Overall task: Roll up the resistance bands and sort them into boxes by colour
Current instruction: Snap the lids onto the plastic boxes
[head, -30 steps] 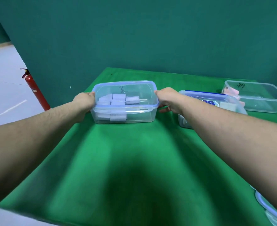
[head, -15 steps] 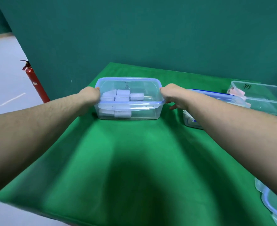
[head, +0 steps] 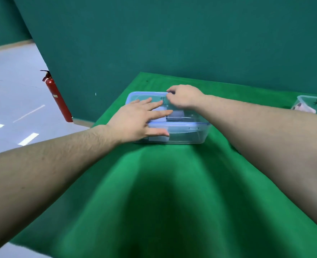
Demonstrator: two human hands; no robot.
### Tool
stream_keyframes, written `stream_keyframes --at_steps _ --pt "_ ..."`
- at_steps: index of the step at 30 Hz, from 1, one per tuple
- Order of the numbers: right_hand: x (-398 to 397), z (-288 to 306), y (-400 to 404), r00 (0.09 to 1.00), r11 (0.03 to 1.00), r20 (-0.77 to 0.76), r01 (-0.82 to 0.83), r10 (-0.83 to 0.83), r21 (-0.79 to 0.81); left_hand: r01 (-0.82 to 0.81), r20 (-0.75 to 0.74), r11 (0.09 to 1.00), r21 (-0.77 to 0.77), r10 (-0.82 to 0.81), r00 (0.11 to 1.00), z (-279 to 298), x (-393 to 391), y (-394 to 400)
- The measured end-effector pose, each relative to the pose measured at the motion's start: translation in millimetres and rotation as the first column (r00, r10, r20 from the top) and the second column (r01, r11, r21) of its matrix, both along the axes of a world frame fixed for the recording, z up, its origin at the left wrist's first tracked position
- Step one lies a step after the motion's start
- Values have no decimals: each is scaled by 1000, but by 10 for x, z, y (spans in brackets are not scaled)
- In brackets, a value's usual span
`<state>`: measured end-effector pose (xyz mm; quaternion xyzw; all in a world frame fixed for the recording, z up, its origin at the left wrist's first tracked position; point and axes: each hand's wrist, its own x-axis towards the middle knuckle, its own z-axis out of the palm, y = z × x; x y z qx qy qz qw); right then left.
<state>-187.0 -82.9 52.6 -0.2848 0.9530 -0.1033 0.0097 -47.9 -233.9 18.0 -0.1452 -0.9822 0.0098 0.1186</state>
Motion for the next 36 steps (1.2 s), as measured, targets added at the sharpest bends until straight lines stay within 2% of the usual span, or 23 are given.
stream_keyframes --at_steps 3,8,11,17,20,23,25,30,32,36 --pt "-97 -72 -70 1000 1000 -14 25 -26 -13 30 -62 998 -52 -33 998 -62 -38 -9" --pt "-73 -73 -78 999 999 -12 34 -34 8 39 -59 997 -60 -43 997 -78 -33 -43" --pt "5 -57 7 1000 999 8 -6 6 -49 85 3 996 -33 -85 996 -15 -52 -90" --pt "153 13 318 998 999 55 -40 39 20 155 139 986 68 -164 977 75 -89 -12" --pt "256 55 518 998 999 59 -15 17 -31 142 201 990 22 -143 969 194 -86 74" --pt "441 74 858 999 991 33 -9 13 -137 173 153 978 -115 -154 976 286 -2 306" --pt "571 90 1109 1000 977 3 -27 28 -212 224 100 967 -118 -212 972 326 84 590" --pt "1003 126 1986 987 939 -158 -64 11 -337 402 -51 916 19 -400 915 250 307 1710" --pt "1179 92 2391 983 932 -178 -24 -43 -360 395 1 905 160 -400 916 150 419 2212" --pt "1498 -61 3212 989 932 -84 83 -120 -352 266 166 858 439 -369 914 -21 667 3133"
